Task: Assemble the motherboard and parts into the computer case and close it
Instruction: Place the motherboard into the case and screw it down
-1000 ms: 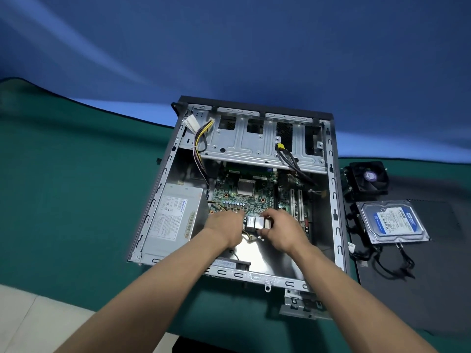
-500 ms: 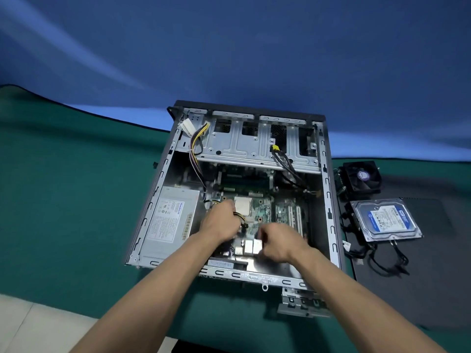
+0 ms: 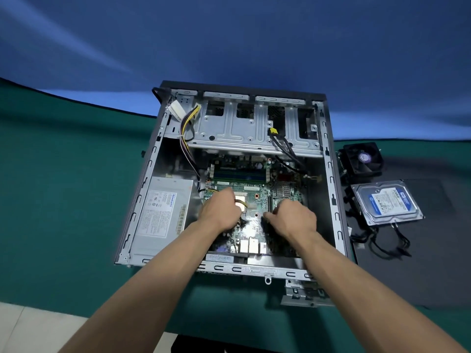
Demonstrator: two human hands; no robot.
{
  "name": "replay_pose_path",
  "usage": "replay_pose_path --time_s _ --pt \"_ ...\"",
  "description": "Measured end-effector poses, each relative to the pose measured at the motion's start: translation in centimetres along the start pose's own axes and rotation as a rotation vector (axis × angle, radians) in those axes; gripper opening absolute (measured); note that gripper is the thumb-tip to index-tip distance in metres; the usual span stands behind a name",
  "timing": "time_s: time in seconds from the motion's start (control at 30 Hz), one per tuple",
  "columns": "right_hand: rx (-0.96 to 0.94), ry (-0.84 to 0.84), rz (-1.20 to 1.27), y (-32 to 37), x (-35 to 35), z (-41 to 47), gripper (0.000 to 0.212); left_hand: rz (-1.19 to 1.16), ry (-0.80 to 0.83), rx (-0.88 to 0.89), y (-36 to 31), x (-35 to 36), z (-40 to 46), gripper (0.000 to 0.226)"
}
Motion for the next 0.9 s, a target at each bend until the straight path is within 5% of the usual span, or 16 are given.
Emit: replay_pose_path --time_s 0.23,0.57,0.9 --pt "-0.048 -0.029 -0.153 1.7 0.4 0.3 0.008 -0.025 -0.024 0.036 -0.4 0.0 0.2 0.032" --pt "0.031 0.158 -0.196 0.6 1.8 -1.1 0.019 0.004 -0.032 0.049 -0.9 -0.2 -0.1 0.019" --pt "0.077 0.122 -0.136 0.5 1.3 -0.7 0.019 -0.028 -0.021 0.050 -1.0 -0.3 -0.2 0.019"
Point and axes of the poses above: each hand's wrist, its own z-axis towards the middle knuckle, its own x-axis out of the palm, y = z × x, the point moved 8 cm from there along z, towards the middle knuckle, and after that the axes turned 1 degree about x, right-handed, at the moved point
